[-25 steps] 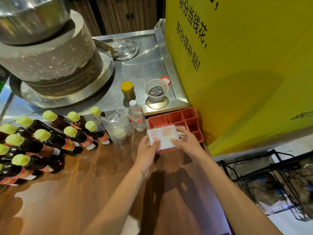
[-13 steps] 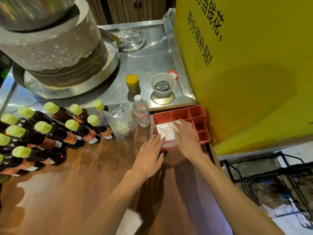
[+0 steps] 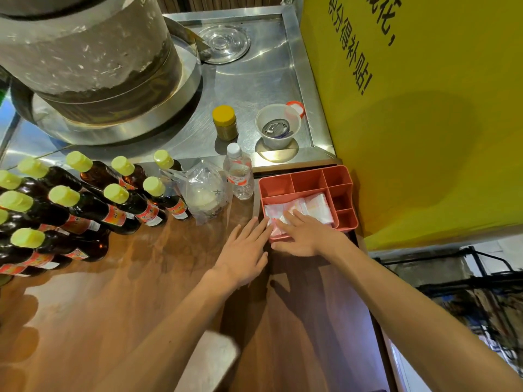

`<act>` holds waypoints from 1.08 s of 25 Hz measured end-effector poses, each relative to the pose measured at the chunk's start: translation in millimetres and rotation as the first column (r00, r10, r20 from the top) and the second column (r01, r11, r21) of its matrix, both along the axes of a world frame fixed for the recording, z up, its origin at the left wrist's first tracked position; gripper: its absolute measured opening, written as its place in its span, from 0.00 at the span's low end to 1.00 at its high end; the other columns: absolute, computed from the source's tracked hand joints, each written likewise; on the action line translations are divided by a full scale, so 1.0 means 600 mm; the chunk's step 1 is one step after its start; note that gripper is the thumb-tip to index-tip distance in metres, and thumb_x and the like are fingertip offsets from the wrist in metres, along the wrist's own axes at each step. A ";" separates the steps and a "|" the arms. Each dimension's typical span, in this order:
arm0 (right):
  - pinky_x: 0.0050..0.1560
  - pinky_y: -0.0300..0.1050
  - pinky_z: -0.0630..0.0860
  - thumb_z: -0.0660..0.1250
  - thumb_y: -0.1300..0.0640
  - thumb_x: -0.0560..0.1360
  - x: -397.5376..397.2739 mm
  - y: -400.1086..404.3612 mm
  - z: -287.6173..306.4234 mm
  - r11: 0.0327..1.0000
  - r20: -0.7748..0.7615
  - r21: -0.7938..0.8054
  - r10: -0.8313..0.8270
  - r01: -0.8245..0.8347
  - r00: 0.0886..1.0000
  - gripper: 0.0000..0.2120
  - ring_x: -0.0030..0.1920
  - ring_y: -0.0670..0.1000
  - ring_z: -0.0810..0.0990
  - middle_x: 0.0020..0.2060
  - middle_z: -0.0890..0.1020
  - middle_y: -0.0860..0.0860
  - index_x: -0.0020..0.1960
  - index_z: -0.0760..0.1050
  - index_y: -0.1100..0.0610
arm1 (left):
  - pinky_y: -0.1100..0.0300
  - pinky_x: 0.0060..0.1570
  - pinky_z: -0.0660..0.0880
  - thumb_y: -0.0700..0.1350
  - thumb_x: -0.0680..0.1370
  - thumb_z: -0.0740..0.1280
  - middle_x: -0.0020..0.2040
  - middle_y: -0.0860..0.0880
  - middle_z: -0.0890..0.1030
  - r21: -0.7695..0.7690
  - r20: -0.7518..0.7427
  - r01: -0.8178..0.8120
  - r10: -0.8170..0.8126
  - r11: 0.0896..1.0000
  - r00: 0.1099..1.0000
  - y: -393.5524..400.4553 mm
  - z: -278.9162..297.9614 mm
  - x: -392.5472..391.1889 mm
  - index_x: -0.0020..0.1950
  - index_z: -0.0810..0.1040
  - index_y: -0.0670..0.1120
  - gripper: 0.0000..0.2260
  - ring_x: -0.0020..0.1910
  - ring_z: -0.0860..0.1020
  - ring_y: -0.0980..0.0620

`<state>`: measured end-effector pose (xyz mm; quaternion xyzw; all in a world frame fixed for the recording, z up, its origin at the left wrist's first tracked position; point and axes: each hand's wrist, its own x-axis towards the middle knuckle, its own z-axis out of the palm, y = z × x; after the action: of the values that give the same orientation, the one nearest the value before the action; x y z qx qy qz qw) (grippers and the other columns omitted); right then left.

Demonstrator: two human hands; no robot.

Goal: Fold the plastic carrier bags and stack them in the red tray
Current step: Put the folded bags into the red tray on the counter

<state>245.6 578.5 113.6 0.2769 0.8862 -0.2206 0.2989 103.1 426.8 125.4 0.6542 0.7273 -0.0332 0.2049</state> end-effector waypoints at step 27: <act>0.77 0.55 0.37 0.52 0.35 0.82 0.169 -0.200 0.158 0.869 -0.393 0.390 -0.141 0.304 0.908 0.34 0.81 0.52 0.41 0.82 0.47 0.49 0.82 0.45 0.45 | 0.46 0.79 0.44 0.53 0.84 0.55 0.82 0.50 0.46 0.178 -0.062 0.016 -0.005 0.984 0.998 -0.129 0.147 0.126 0.82 0.44 0.53 0.30 0.81 0.43 0.48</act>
<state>347.0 458.3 208.1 0.3953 0.9131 -0.0925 0.0364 178.8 349.5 213.4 0.6723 0.7300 0.0109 0.1229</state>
